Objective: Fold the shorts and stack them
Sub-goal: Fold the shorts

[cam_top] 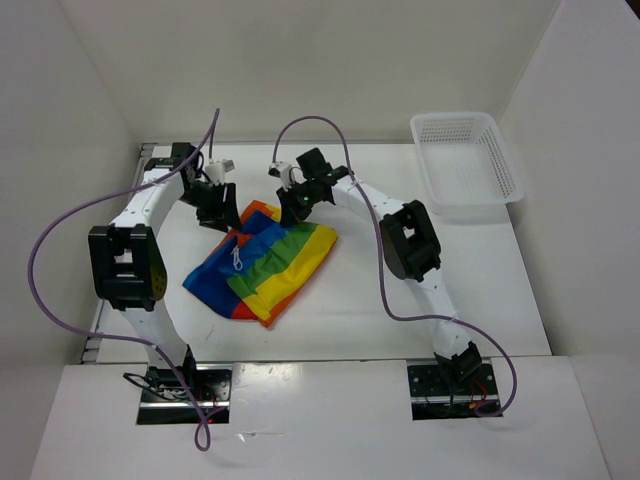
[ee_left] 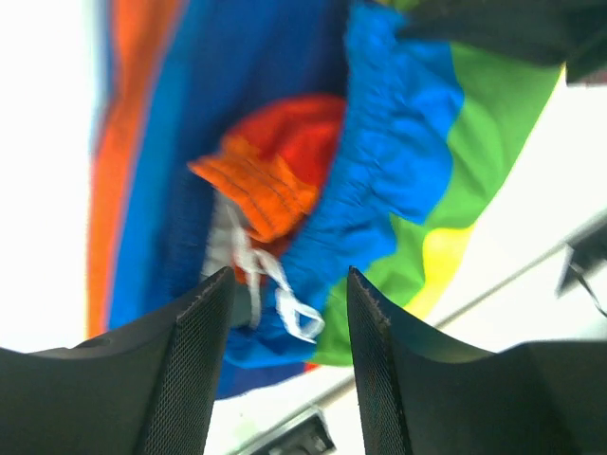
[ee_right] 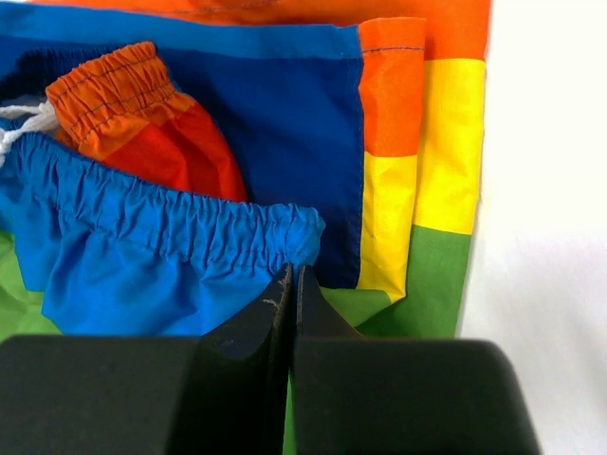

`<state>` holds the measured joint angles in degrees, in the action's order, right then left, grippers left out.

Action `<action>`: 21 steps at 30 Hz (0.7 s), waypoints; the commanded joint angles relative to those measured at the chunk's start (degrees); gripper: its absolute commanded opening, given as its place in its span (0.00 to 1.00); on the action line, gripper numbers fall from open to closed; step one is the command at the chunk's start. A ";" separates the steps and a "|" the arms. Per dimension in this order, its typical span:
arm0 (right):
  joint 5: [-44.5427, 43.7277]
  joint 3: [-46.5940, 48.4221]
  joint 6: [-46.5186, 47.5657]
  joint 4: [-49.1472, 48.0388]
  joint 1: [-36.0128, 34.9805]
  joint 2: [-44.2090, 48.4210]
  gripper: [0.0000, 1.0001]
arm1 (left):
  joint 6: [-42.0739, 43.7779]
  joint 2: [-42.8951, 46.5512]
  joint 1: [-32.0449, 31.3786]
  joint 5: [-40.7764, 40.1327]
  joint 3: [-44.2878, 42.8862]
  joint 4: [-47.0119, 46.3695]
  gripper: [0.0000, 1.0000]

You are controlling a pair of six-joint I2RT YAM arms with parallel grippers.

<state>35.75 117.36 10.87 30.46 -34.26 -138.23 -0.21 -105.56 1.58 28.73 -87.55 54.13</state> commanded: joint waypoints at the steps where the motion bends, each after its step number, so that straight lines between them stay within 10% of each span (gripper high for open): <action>1: -0.24 1.46 3.97 1.36 -0.37 5.60 0.00 | 0.21 0.89 -0.70 -5.95 -1.66 -1.91 0.59; 11: -0.24 3.13 7.76 3.03 -2.04 9.03 0.00 | 0.21 -4.92 -1.94 -3.87 -0.96 -3.06 0.59; 21: -0.24 3.66 7.76 3.56 -3.09 9.56 0.00 | 0.21 -8.26 -2.64 -4.65 0.18 -4.12 0.36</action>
<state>34.89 118.26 17.74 33.17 -36.71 -132.44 -0.36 -112.71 -0.69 23.20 -87.94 50.30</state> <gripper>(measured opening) 0.009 0.380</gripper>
